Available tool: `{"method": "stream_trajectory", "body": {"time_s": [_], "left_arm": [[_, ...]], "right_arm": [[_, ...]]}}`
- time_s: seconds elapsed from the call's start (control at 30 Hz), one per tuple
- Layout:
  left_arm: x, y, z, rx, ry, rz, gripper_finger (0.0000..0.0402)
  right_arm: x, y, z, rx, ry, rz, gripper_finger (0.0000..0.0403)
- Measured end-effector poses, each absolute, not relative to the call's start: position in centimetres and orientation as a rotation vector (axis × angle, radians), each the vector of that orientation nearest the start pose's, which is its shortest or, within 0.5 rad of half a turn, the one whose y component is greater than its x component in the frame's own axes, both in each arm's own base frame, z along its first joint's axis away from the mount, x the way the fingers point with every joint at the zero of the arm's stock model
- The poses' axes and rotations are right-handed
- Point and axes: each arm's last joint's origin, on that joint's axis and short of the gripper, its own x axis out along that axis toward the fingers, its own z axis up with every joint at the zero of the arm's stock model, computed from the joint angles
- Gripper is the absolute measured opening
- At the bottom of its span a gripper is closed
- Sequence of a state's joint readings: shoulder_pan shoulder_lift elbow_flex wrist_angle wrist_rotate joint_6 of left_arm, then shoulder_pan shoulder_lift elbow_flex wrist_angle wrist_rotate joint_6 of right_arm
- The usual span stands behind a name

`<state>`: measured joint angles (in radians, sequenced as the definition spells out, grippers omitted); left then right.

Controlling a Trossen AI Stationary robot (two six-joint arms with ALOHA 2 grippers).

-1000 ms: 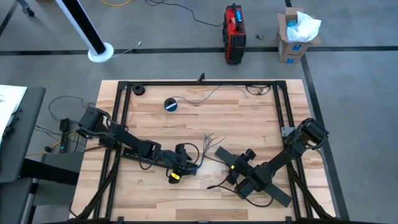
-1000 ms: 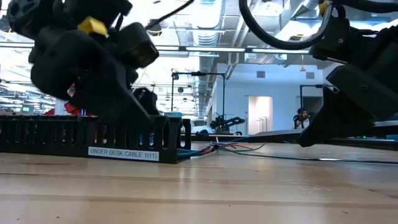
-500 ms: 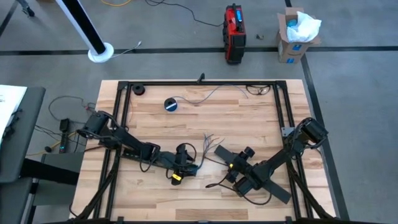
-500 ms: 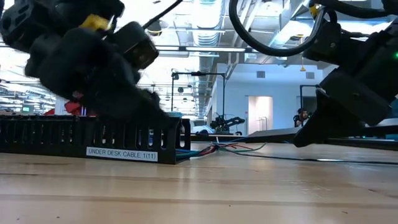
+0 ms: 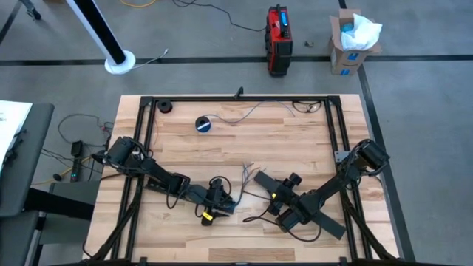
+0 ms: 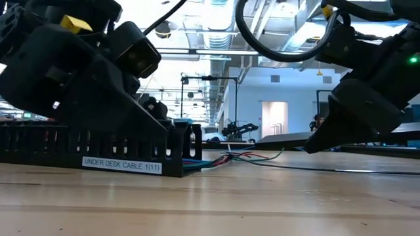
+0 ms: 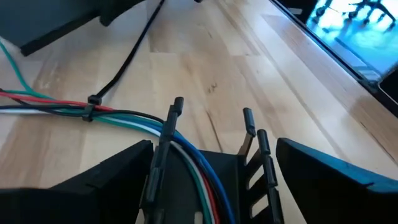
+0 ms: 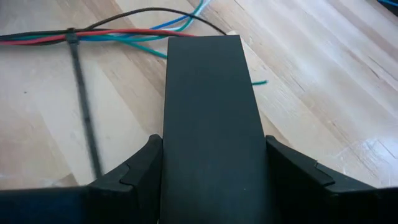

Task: Ziptie cables
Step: Close the black cable duct with the black cable duct cover

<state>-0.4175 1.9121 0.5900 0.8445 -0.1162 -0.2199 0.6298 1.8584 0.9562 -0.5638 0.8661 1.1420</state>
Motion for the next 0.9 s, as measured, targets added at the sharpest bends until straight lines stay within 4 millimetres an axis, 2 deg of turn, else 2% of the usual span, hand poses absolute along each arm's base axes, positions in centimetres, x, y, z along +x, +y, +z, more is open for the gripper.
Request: {"method": "stream_trajectory", "body": {"time_s": [0.2,0.63,0.73,0.9], "left_arm": [[28.8,-12.4,8.4,-0.081,0.468,-0.253,0.0331],[28.5,-12.4,7.7,-0.042,0.529,-0.27,0.0331],[28.5,-12.4,7.7,-0.041,0.534,-0.283,0.0331],[28.6,-12.1,7.7,-0.041,0.527,-0.262,0.0331]], "right_arm": [[25.9,15.9,11.6,0.032,0.764,-0.714,0.0219],[26.4,15.1,12.0,-0.005,0.749,-0.734,0.0219],[26.8,15.0,13.2,-0.013,0.734,-0.712,0.0219],[27.1,15.1,16.4,-0.015,0.662,-0.644,0.0219]]}}
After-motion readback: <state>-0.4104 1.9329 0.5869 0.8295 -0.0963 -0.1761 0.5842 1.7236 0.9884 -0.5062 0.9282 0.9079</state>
